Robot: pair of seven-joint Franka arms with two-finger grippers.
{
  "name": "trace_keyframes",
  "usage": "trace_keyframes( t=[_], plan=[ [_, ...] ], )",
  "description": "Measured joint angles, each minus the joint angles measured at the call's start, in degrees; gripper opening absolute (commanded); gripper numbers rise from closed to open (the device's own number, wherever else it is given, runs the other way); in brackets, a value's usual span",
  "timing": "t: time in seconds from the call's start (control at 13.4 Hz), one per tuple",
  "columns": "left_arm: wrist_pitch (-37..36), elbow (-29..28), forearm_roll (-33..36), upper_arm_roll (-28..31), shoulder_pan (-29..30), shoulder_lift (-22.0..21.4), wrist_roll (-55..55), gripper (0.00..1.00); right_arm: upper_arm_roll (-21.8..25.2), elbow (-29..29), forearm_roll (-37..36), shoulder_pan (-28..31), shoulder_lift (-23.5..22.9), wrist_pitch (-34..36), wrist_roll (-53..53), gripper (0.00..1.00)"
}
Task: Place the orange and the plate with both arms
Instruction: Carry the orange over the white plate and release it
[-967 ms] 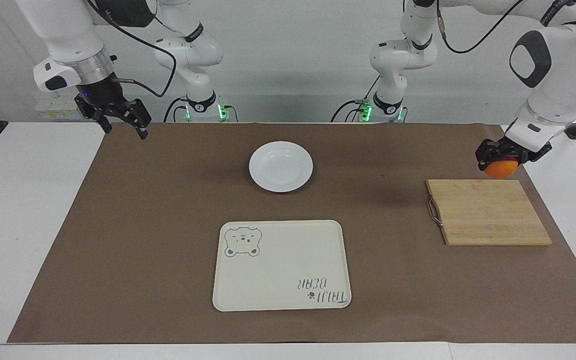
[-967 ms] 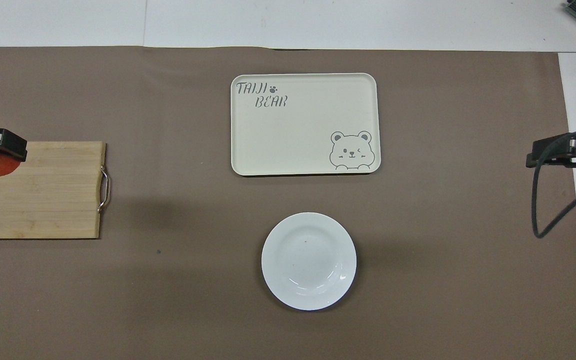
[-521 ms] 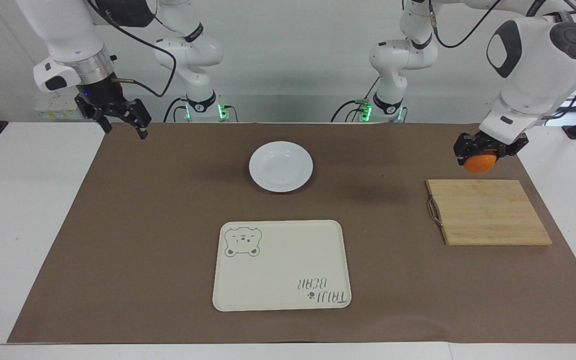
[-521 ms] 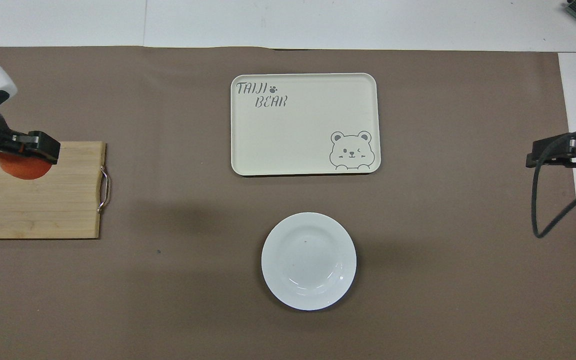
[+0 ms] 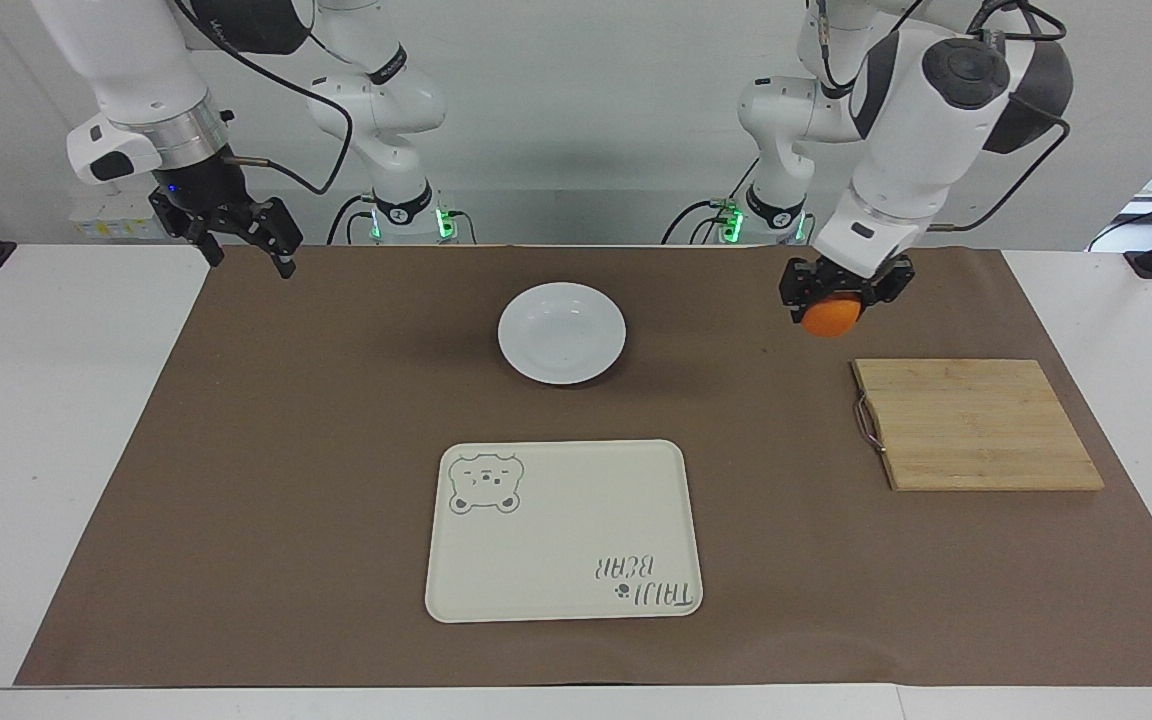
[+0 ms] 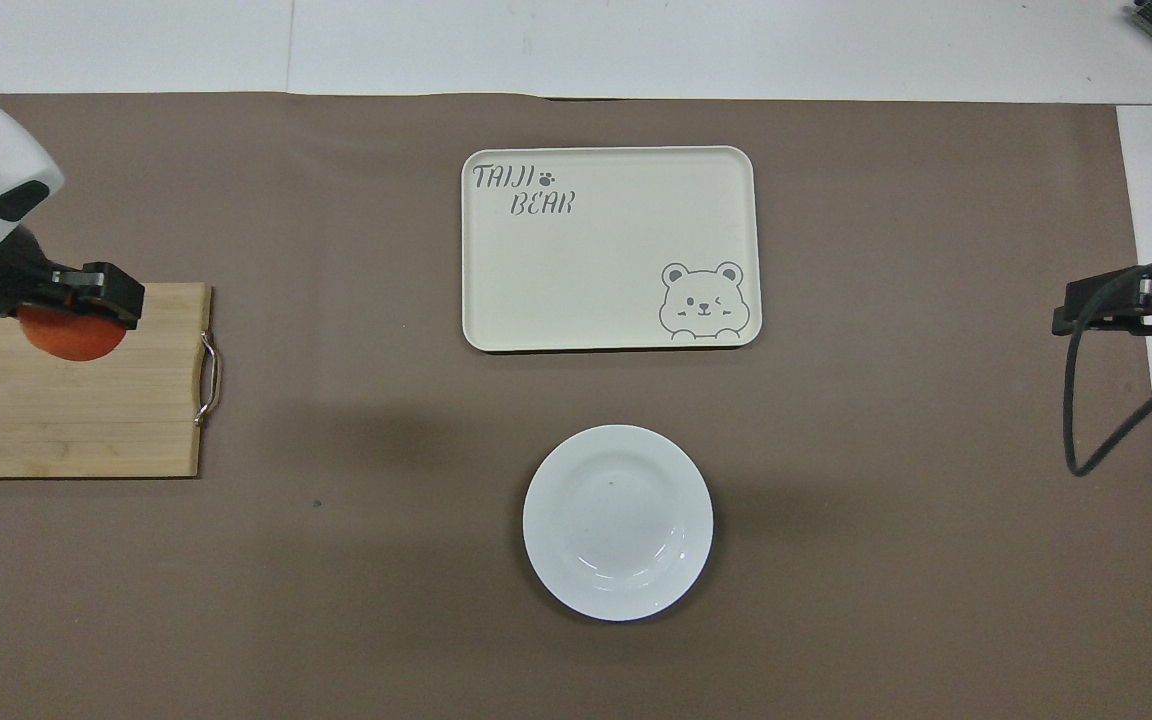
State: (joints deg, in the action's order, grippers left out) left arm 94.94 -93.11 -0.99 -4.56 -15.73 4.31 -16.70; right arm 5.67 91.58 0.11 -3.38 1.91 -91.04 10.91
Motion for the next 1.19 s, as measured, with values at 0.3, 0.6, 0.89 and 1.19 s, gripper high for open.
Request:
trace_keyframes(
  t=[0.3, 0.6, 0.89, 1.19],
  plan=[
    [6.3, -5.2, -3.1, 0.0, -6.4, -0.6, 0.0, 0.0, 0.0, 0.0, 0.0, 0.0, 0.0, 0.0, 0.0, 1.0],
    [13.3, -12.2, -4.4, -0.1, -12.4, -0.6, 5.0, 0.0, 0.0, 0.0, 0.0, 0.0, 0.0, 0.0, 0.0, 1.0],
    [25.0, -20.6, -5.0, -0.1, -19.5, -0.1, 5.8, 0.0, 0.0, 0.0, 0.0, 0.0, 0.0, 0.0, 0.0, 1.0],
    [33.4, -25.1, -5.0, -0.2, -26.6, 2.7, 5.8, 0.0, 0.0, 0.0, 0.0, 0.0, 0.0, 0.0, 0.0, 1.0]
  ],
)
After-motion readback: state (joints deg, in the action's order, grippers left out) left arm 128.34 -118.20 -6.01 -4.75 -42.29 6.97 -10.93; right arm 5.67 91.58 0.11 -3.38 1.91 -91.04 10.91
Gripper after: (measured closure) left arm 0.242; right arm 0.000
